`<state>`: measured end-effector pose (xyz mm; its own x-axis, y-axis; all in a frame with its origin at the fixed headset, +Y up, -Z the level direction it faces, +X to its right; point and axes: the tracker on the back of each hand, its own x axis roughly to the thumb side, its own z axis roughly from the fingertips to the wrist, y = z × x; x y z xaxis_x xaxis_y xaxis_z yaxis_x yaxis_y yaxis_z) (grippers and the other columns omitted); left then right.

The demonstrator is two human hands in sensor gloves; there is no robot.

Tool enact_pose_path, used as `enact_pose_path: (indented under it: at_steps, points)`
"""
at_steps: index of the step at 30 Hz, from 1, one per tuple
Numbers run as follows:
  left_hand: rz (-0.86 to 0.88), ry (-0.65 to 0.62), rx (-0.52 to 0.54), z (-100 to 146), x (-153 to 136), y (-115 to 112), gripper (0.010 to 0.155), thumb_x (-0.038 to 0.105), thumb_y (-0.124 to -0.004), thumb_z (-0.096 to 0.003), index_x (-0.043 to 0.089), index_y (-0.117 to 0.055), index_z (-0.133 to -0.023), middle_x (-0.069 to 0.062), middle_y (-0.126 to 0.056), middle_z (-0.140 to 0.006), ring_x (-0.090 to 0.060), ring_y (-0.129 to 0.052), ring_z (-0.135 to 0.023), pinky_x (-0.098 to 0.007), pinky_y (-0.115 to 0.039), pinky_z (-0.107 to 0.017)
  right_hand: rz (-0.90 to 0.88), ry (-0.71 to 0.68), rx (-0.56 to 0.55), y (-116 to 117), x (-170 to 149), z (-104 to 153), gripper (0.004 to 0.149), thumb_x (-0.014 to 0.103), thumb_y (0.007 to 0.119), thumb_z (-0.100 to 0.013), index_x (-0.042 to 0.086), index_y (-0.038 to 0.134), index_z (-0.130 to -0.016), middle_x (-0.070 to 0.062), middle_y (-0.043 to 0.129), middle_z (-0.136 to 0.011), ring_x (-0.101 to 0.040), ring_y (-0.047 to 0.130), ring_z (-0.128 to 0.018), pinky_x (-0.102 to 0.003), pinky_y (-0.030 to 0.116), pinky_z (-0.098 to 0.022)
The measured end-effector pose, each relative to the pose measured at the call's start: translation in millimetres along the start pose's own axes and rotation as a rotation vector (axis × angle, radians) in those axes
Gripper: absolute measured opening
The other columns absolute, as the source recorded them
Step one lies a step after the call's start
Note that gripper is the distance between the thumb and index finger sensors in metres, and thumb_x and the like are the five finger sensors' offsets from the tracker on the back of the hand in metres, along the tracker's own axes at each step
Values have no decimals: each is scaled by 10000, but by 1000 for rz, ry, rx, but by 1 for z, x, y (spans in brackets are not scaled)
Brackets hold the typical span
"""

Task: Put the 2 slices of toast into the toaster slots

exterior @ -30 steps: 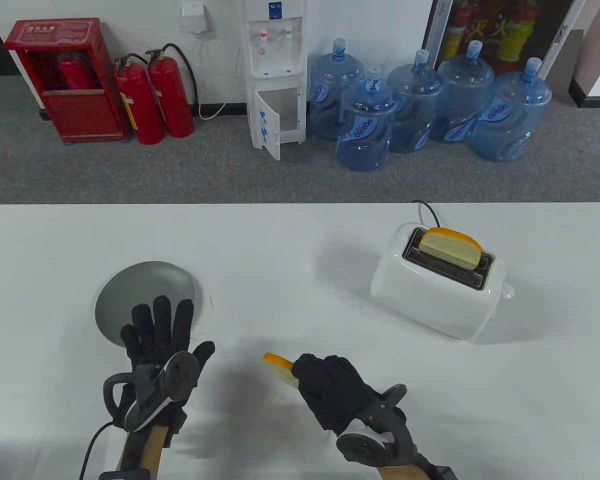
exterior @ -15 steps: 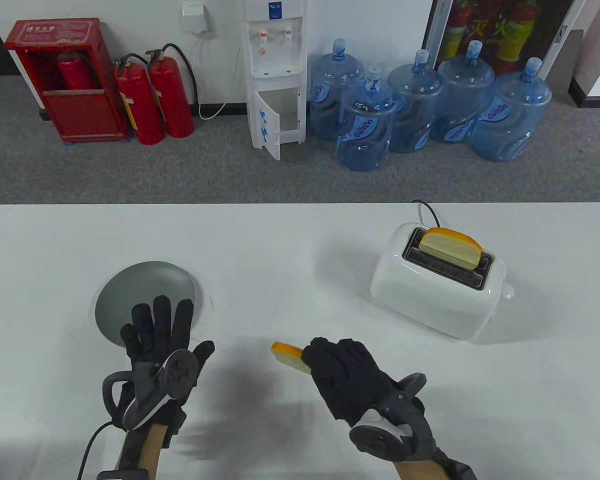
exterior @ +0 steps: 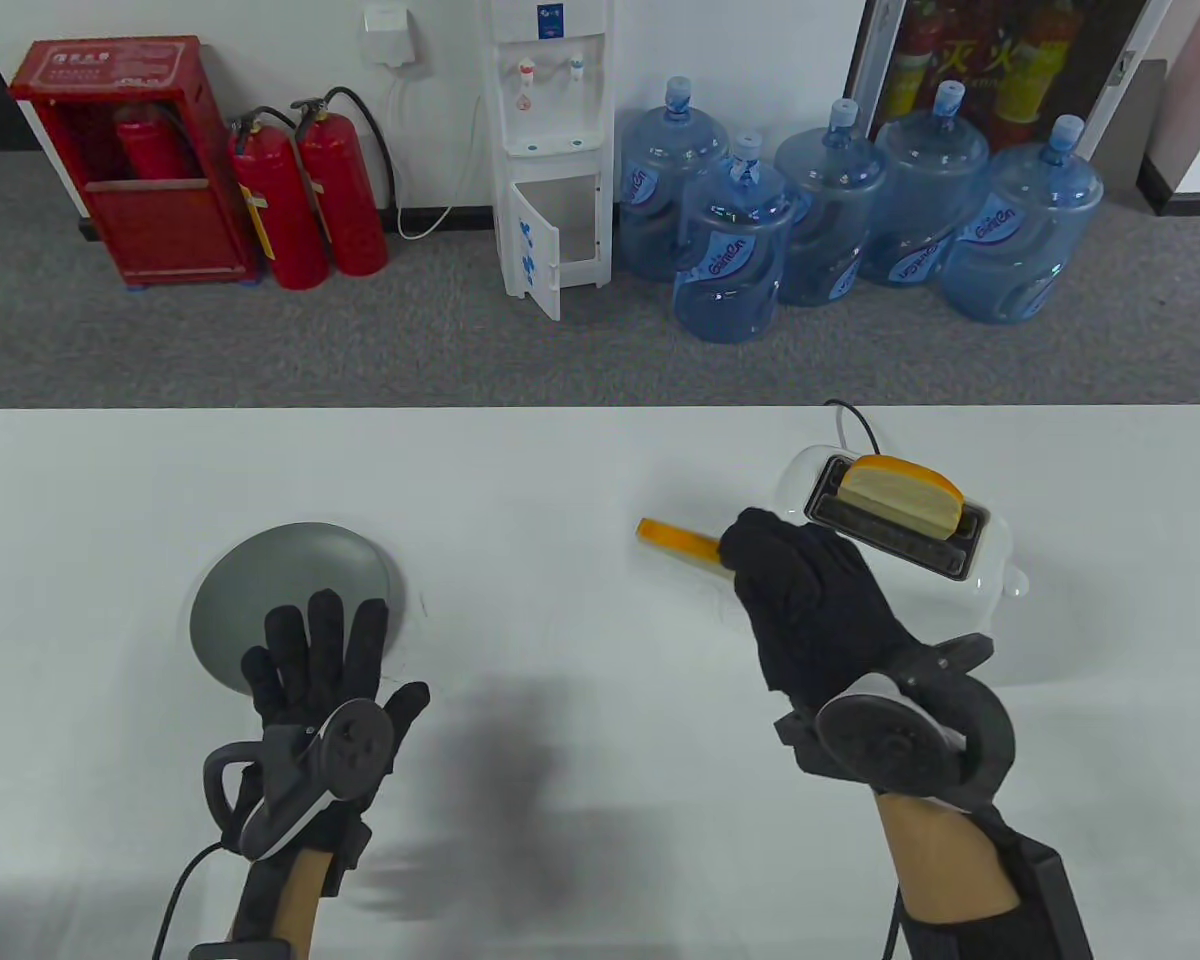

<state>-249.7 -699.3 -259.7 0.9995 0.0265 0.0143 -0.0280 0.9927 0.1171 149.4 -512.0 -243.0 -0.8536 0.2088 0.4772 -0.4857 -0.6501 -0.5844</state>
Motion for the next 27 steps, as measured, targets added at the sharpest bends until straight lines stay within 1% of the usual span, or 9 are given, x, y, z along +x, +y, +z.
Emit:
enact_pose_path:
  at_steps: [6,10,15,19,27]
  points:
    - [-6,8,3,0,-1,1,779,685,-450,-541,356,-206,-1203,-87,-129,-1267,-430,-52,-1116,-575,-151,-776,-27,137,-58,-27,-32,-20,538,265,799,-641,430,535,-1080,87,769,-1094,-164,984,-917,-487,768,-794]
    - [-11,5,-3,1,0,1,782,686,-450,-540,354,-202,-1204,-88,-130,-1267,-432,-52,-1116,-575,-151,-776,-39,227,-57,-35,-57,-26,534,266,801,-642,433,543,-1079,92,779,-1090,-157,1001,-905,-480,796,-780]
    - [-15,4,-9,1,1,1,777,678,-448,-545,349,-204,-1205,-89,-129,-1266,-432,-52,-1115,-575,-151,-776,-23,317,-54,-40,-88,-26,535,266,808,-636,438,554,-1075,102,780,-1091,-160,997,-917,-485,791,-786]
    - [-15,7,-9,1,0,1,783,685,-449,-542,351,-203,-1205,-91,-127,-1267,-433,-51,-1116,-575,-150,-776,-53,397,-45,-39,-114,-24,533,260,815,-631,436,570,-1071,106,788,-1090,-169,995,-929,-491,793,-787]
    - [-27,13,-18,0,-1,0,784,686,-449,-542,350,-202,-1206,-89,-128,-1267,-431,-52,-1117,-575,-150,-778,-57,486,-39,-36,-147,-19,523,241,808,-627,435,591,-1062,112,788,-1093,-189,970,-960,-513,772,-796]
